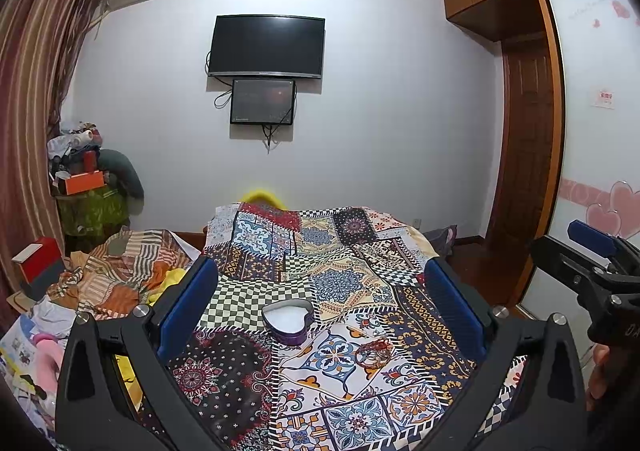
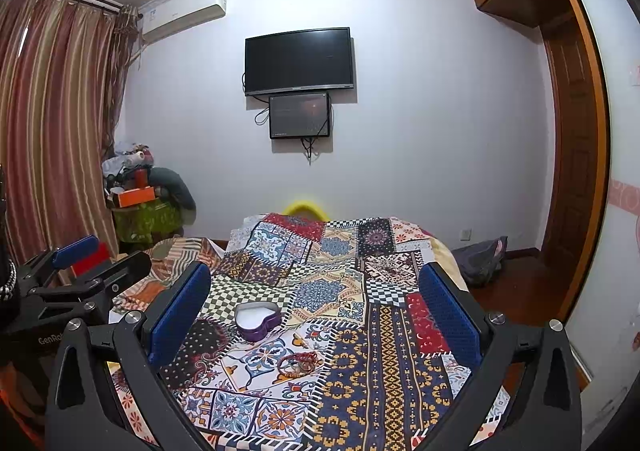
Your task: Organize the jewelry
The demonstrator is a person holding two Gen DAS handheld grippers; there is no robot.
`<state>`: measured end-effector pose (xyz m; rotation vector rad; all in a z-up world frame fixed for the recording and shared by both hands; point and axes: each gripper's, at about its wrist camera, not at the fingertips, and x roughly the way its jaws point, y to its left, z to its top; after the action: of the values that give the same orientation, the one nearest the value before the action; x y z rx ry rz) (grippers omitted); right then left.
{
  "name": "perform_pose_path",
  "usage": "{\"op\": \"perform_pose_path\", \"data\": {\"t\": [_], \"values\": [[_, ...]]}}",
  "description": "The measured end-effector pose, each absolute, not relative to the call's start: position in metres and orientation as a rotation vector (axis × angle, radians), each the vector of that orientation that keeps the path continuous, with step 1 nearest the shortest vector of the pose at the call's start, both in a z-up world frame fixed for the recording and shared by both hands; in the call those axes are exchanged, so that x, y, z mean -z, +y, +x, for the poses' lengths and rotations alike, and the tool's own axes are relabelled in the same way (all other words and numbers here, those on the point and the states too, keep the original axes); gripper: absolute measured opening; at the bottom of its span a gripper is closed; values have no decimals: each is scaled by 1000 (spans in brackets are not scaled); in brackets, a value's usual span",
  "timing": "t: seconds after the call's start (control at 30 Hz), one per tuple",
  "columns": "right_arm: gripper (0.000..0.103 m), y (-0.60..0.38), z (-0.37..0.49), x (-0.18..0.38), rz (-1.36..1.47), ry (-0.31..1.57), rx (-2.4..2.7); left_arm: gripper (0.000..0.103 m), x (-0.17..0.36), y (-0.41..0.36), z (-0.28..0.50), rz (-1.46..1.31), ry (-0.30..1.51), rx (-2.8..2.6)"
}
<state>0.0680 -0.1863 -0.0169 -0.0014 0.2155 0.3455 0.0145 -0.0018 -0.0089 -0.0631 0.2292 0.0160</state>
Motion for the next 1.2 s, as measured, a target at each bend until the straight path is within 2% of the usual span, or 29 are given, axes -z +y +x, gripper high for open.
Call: {"op": "perform_pose_path", "data": {"t": [0.57, 0.77, 1.03, 1.2], "values": [[103, -184, 92, 30, 1, 264, -344, 103, 22, 2, 38, -68, 270, -16], [103, -184, 124, 56, -6, 364, -332, 103, 47, 8, 68, -92, 358, -20], [103, -190, 173, 114, -54, 565, -314, 103, 103, 24, 118, -136, 561, -49], [103, -194, 193, 134, -69, 665, -348, 89, 139, 20, 143, -110, 691, -32]]}}
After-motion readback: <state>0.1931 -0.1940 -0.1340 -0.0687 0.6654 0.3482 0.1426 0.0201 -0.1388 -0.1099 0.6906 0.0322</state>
